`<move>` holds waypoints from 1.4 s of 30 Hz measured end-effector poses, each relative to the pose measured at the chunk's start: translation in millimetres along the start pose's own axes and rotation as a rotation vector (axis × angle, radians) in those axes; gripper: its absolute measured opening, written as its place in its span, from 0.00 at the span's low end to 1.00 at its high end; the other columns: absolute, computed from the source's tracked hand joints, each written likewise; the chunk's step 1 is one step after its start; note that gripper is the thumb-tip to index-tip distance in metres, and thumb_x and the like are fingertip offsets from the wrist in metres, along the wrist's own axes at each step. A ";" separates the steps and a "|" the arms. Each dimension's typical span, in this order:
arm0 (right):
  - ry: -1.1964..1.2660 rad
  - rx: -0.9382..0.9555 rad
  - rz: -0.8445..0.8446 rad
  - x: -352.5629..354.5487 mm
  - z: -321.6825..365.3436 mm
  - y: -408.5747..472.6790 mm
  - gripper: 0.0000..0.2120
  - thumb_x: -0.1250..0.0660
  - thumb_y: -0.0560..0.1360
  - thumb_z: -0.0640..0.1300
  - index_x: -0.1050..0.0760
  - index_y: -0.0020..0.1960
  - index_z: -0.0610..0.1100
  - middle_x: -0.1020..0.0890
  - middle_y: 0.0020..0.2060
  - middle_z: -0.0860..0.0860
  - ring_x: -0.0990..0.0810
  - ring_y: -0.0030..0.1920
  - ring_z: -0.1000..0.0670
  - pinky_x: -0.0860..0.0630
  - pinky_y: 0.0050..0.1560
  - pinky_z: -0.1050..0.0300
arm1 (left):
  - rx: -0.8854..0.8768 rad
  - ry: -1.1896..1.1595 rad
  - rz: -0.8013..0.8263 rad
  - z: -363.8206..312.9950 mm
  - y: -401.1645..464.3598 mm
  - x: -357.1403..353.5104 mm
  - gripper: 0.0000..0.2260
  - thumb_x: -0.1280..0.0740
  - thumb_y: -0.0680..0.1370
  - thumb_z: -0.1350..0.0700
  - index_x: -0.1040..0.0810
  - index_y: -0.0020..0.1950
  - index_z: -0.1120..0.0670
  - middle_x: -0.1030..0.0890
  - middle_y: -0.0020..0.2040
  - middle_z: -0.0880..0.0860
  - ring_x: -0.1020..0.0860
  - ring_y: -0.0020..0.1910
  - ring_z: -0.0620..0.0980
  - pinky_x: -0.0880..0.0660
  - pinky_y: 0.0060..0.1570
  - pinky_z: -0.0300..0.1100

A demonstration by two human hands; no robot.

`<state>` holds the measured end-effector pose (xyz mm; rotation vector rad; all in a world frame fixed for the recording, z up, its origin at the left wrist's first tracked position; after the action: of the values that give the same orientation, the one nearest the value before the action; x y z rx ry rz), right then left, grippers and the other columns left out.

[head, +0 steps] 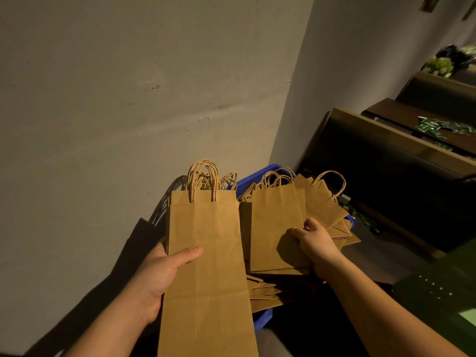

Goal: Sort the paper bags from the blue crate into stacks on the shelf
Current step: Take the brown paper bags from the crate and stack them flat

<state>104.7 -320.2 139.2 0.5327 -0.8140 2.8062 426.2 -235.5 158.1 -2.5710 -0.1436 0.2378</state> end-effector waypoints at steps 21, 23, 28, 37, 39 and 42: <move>0.530 0.262 0.226 0.9 35.7 -100.9 0.09 0.38 0.83 0.41 0.25 0.63 0.43 0.11 0.48 0.49 0.12 0.48 0.50 0.18 0.41 0.63 | 0.017 0.104 0.002 -4.3 -3.5 -13.7 0.29 0.24 0.66 0.44 0.24 0.66 0.46 0.14 0.54 0.57 0.16 0.54 0.60 0.22 0.56 0.61; 0.518 0.303 0.272 -9.2 37.8 -113.1 0.11 0.36 0.81 0.41 0.25 0.63 0.44 0.12 0.50 0.49 0.12 0.50 0.49 0.19 0.46 0.60 | 0.021 0.093 0.003 -2.6 -1.5 -16.8 0.26 0.25 0.70 0.43 0.24 0.67 0.46 0.14 0.54 0.56 0.16 0.54 0.59 0.22 0.56 0.60; 0.438 0.371 0.312 -30.5 35.9 -131.0 0.15 0.36 0.81 0.41 0.26 0.67 0.44 0.13 0.56 0.48 0.14 0.55 0.49 0.20 0.50 0.59 | 0.030 0.120 -0.038 2.6 5.2 -20.9 0.21 0.27 0.76 0.41 0.23 0.67 0.43 0.12 0.50 0.53 0.14 0.52 0.58 0.20 0.56 0.61; 0.084 0.469 0.178 -44.1 26.7 -141.7 0.24 0.33 0.82 0.47 0.36 0.74 0.61 0.23 0.63 0.68 0.24 0.65 0.64 0.28 0.68 0.63 | 0.045 0.077 -0.120 -6.4 -5.7 -27.9 0.25 0.39 0.80 0.34 0.28 0.73 0.44 0.16 0.56 0.54 0.18 0.54 0.57 0.21 0.51 0.55; 0.035 0.477 0.155 -47.6 27.5 -145.0 0.22 0.32 0.82 0.46 0.34 0.70 0.65 0.23 0.59 0.74 0.25 0.63 0.69 0.30 0.66 0.69 | 0.057 0.065 -0.098 -9.1 -10.6 -31.6 0.28 0.41 0.78 0.31 0.26 0.70 0.46 0.16 0.55 0.54 0.18 0.53 0.56 0.22 0.46 0.51; -0.025 0.445 0.132 -52.1 25.4 -145.7 0.21 0.32 0.82 0.46 0.35 0.58 0.72 0.25 0.52 0.80 0.27 0.59 0.73 0.33 0.60 0.76 | 0.037 0.058 -0.040 -9.1 -17.2 -37.6 0.29 0.32 0.70 0.33 0.26 0.67 0.46 0.16 0.55 0.54 0.19 0.52 0.55 0.25 0.42 0.48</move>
<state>197.8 -215.4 209.7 0.5949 -0.2262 3.1192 390.3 -231.4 180.1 -2.5323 -0.1670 0.1499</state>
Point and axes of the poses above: each hand's wrist, its own y-axis towards the middle knuckle, its own x-axis out of the back of the hand, z = x × y, the point moved 6 cm from there along y, towards the middle knuckle
